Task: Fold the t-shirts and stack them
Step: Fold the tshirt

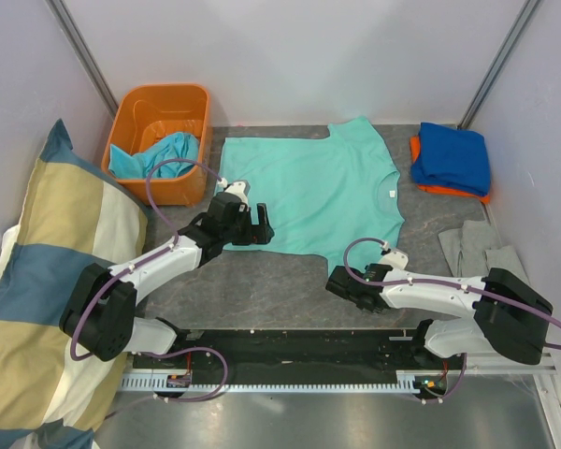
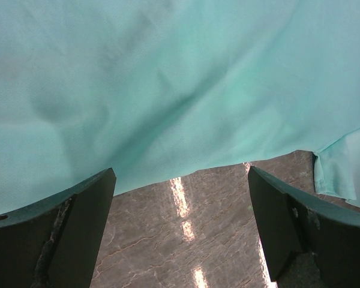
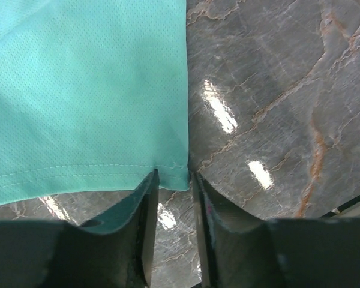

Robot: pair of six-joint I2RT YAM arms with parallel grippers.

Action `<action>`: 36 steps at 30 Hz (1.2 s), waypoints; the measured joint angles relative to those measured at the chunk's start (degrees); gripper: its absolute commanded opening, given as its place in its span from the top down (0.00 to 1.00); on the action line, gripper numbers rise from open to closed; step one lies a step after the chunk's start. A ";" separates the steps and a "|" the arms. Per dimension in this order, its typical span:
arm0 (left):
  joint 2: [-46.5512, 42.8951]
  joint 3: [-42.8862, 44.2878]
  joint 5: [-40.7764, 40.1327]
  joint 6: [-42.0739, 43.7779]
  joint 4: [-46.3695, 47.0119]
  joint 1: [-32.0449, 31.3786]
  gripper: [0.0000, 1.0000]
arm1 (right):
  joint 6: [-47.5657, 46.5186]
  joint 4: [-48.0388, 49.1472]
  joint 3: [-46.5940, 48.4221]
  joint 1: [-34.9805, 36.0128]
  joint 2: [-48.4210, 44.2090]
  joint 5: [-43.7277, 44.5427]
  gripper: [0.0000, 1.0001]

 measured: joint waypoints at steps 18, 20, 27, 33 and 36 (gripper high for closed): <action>0.00 -0.76 -3.02 -0.02 -1.70 0.00 0.00 | -0.76 0.98 0.00 0.00 0.09 0.13 1.00; 0.02 -0.74 -4.81 -0.37 -2.99 0.00 0.00 | -0.83 0.98 0.00 0.00 0.09 0.15 1.00; 0.04 -0.92 -10.62 -4.37 -6.36 4.04 0.11 | -3.61 1.11 0.37 0.00 0.85 0.94 1.00; 0.13 -1.81 -16.00 -7.69 -7.67 5.86 0.23 | -6.19 1.16 0.94 0.00 1.46 0.98 1.00; 0.35 -1.92 -17.53 -8.81 -8.92 6.32 0.28 | -6.86 1.16 1.05 0.00 1.46 0.96 1.00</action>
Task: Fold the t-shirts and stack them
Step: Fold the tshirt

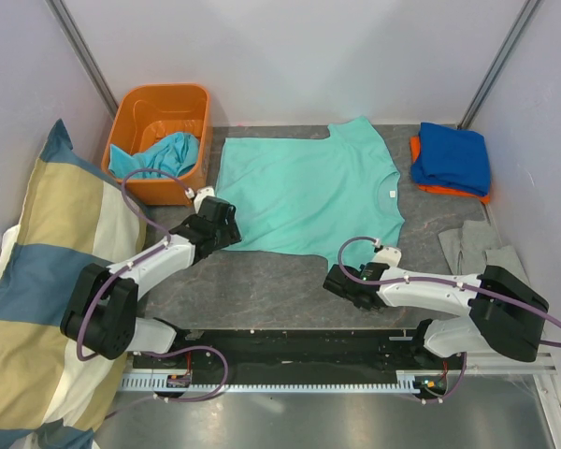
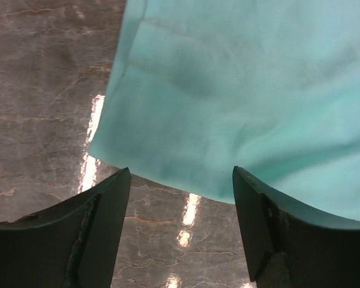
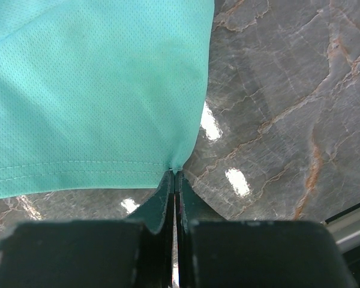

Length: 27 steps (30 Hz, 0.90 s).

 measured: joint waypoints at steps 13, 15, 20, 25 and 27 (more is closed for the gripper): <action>1.20 -2.47 -3.34 -3.21 -2.86 4.85 0.36 | -2.14 -0.02 1.44 0.00 1.77 0.02 1.00; 1.68 -2.47 -3.41 -3.39 -2.89 5.53 0.39 | -2.32 -0.02 1.55 0.00 1.81 0.04 1.00; 2.86 -2.47 -3.39 -3.67 -2.67 6.29 0.42 | -2.73 0.00 1.81 0.00 1.81 0.04 1.00; 4.22 -2.19 -3.98 -3.80 -2.38 6.40 0.43 | -3.34 -0.02 2.05 0.00 1.81 0.04 1.00; 4.48 -2.01 -4.33 -3.80 -2.38 6.40 0.43 | -3.43 -0.04 2.10 0.00 1.81 0.04 1.00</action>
